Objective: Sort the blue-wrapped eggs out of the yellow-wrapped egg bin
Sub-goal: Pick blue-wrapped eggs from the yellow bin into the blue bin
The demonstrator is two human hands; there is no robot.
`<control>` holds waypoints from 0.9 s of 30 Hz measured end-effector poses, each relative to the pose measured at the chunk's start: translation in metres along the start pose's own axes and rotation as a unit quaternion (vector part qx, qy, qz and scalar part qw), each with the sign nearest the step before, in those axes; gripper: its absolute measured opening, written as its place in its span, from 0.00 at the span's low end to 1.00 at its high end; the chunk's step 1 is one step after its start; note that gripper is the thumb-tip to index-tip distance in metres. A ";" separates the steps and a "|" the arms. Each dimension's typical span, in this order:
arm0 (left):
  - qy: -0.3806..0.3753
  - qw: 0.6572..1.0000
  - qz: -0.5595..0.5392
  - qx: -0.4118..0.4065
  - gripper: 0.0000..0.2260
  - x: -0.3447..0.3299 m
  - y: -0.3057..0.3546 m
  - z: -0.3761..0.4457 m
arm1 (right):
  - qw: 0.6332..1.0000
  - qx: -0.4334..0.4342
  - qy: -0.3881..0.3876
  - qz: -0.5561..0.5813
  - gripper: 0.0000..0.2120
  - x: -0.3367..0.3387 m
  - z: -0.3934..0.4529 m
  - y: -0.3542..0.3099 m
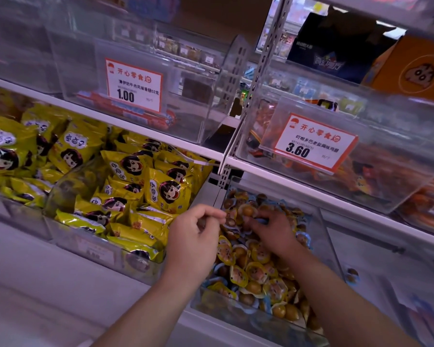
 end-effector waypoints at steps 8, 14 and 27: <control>-0.007 0.999 0.039 -0.012 0.13 -0.001 -0.003 -0.002 | 0.986 -0.052 0.122 0.105 0.07 0.030 -0.010 -0.001; -0.032 0.991 0.123 -0.045 0.11 -0.004 -0.002 -0.003 | 0.997 0.032 0.008 -0.069 0.07 0.007 -0.019 -0.022; -0.103 0.964 0.140 -0.200 0.20 -0.046 0.037 -0.024 | 0.801 -0.209 0.046 0.559 0.11 0.012 -0.087 -0.022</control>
Point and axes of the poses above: each hand's wrist, its own z-axis towards the middle knuckle, its own x-axis out of the back of the hand, y = z × x, the point moved 8 cm from there along z, towards the middle knuckle, and after that the axes turned 9 degrees about z, right-handed, at the moved point
